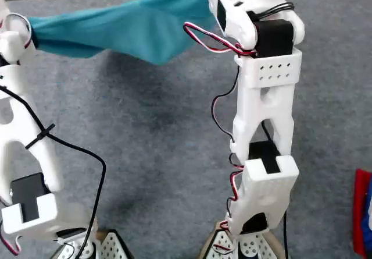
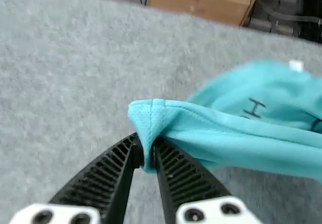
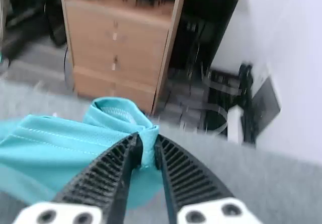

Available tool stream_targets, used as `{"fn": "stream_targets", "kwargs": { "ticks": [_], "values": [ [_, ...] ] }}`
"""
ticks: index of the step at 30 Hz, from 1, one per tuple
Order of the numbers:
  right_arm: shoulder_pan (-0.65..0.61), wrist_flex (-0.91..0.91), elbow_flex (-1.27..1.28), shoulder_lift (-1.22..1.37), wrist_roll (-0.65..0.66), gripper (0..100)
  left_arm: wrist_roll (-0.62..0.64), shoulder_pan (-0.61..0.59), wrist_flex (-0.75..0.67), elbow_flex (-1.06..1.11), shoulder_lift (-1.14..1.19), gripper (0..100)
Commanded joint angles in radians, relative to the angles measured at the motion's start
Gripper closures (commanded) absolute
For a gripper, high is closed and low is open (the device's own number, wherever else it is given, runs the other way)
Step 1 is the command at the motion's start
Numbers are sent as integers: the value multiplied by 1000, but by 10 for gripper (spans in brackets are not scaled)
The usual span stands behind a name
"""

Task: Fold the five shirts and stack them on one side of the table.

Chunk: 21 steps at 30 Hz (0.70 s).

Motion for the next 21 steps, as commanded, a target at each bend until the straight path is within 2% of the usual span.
{"fn": "stream_targets", "kwargs": {
  "ticks": [1,8,16,18,21],
  "values": [
    [18,143,12,8,95,994,-48,18,94,-3,-7,981],
    [16,344,90,94,331,993,-144,78,316,-2,1,981],
    [16,416,99,114,422,989,-206,101,379,-3,-5,981],
    [16,417,104,119,416,944,-206,98,379,-3,-4,981],
    [16,417,154,110,414,810,-206,97,381,-2,-4,981]
  ]
}}
